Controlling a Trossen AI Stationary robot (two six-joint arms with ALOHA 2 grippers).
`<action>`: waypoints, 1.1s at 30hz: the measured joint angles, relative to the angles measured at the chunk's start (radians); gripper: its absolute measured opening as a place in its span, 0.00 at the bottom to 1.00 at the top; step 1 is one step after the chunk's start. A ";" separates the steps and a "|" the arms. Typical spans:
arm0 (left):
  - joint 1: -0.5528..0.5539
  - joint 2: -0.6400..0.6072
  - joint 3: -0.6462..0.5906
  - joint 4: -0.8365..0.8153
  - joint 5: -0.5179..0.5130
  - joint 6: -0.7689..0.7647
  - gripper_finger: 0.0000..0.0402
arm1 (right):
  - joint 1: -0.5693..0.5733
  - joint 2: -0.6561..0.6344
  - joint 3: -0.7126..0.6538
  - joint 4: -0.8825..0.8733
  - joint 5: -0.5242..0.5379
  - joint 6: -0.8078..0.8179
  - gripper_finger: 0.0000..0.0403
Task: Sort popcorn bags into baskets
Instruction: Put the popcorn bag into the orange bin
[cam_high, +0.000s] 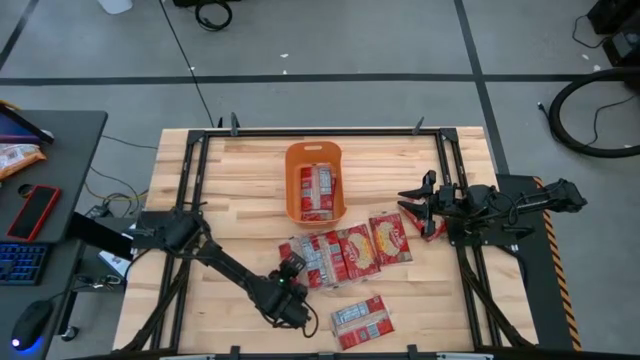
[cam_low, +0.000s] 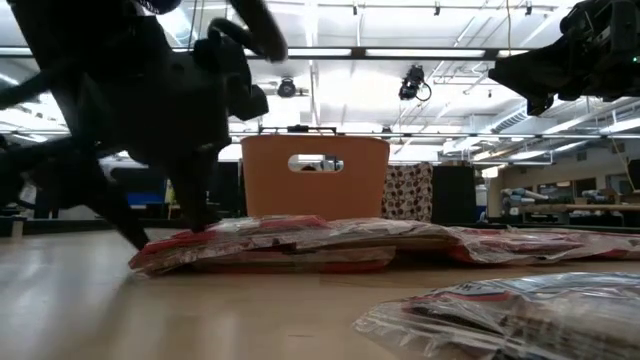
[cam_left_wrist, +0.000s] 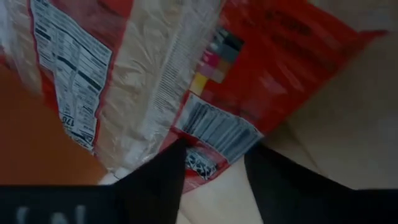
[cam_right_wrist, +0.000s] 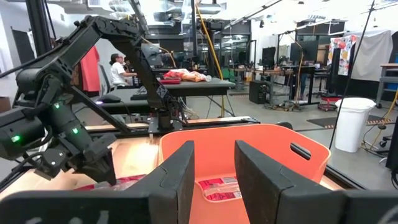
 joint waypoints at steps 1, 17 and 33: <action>0.000 0.001 -0.001 0.000 -0.004 -0.006 0.36 | 0.000 0.000 0.000 0.000 0.000 0.000 0.30; 0.014 -0.101 0.006 -0.049 0.023 -0.131 0.01 | 0.000 0.000 0.000 0.000 0.000 0.000 0.30; 0.161 -0.408 0.266 -0.037 -0.387 -0.502 0.02 | 0.000 0.000 0.000 0.003 -0.001 0.000 0.30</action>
